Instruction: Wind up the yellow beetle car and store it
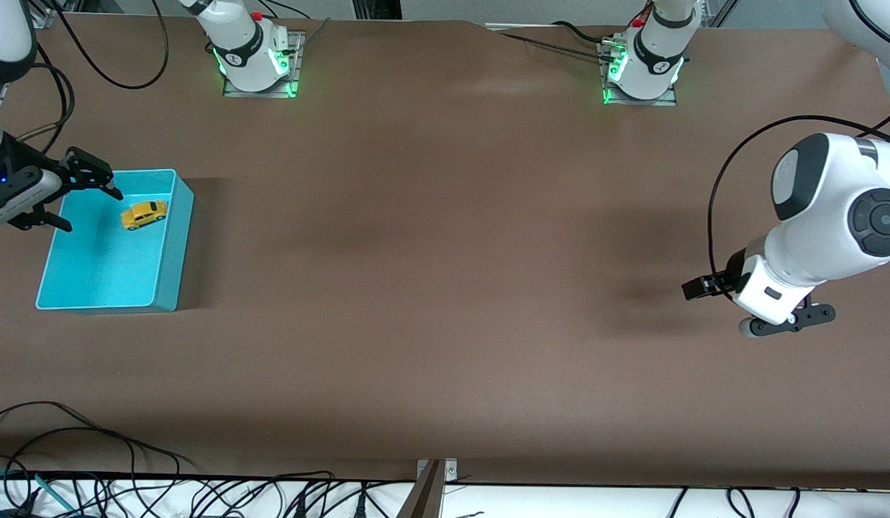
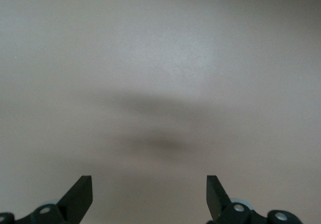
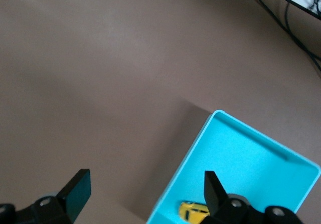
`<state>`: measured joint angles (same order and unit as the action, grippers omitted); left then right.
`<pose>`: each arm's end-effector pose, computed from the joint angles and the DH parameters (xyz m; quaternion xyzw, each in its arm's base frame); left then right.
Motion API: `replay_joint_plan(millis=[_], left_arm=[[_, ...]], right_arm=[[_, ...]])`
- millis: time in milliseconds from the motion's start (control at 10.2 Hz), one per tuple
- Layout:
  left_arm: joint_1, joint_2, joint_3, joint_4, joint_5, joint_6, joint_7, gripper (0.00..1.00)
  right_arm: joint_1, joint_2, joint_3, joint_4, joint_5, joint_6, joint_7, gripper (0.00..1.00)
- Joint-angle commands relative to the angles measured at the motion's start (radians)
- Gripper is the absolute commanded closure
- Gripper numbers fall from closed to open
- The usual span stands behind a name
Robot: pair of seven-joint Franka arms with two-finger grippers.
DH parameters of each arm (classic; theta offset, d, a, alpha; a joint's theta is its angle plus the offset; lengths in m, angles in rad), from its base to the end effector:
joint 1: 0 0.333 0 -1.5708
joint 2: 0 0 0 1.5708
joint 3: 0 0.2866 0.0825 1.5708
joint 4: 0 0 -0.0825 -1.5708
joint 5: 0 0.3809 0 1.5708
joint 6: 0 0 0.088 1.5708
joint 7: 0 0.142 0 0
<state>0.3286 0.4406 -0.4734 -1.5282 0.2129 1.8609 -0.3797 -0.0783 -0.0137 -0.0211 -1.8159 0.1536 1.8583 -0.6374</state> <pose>0.6518 -0.0394 0.3602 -0.9945 -0.1003 0.0271 0.0100 0.5633 -0.0391 0.4781 -0.9660 -0.2459 -0.0528 0.0593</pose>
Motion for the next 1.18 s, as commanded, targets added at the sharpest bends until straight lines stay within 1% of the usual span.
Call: replay_joint_plan(millis=[0, 197, 295, 394, 492, 591, 689, 788, 1083], left_arm=[[0.032, 0.004, 0.002, 0.086, -0.094, -0.075, 0.144, 0.00], [0.032, 0.012, 0.006, 0.109, -0.087, -0.150, 0.221, 0.00], [0.030, 0.012, 0.022, 0.138, -0.081, -0.185, 0.307, 0.00], [0.030, 0.006, 0.032, 0.144, -0.035, -0.213, 0.365, 0.00], [0.038, -0.003, 0.032, 0.132, -0.020, -0.216, 0.372, 0.00], [0.074, -0.014, 0.027, 0.126, -0.029, -0.216, 0.366, 0.02], [0.093, -0.022, 0.025, 0.125, -0.059, -0.216, 0.367, 0.01], [0.113, -0.022, 0.025, 0.125, -0.097, -0.216, 0.369, 0.00], [0.113, -0.022, 0.025, 0.125, -0.104, -0.216, 0.366, 0.00]], right_arm=[[0.014, -0.017, 0.055, 0.100, -0.058, -0.105, 0.297, 0.00], [0.018, -0.014, 0.136, 0.188, -0.142, -0.180, 0.529, 0.00], [0.028, -0.012, 0.148, 0.213, -0.152, -0.206, 0.550, 0.00], [0.038, -0.014, 0.144, 0.217, -0.155, -0.238, 0.556, 0.00], [0.044, -0.014, 0.145, 0.243, -0.192, -0.296, 0.571, 0.00], [0.045, -0.011, 0.148, 0.271, -0.233, -0.359, 0.593, 0.00], [0.046, -0.012, 0.150, 0.280, -0.244, -0.391, 0.600, 0.00], [0.049, -0.015, 0.150, 0.283, -0.264, -0.395, 0.601, 0.00], [0.049, -0.017, 0.147, 0.283, -0.293, -0.407, 0.601, 0.00]])
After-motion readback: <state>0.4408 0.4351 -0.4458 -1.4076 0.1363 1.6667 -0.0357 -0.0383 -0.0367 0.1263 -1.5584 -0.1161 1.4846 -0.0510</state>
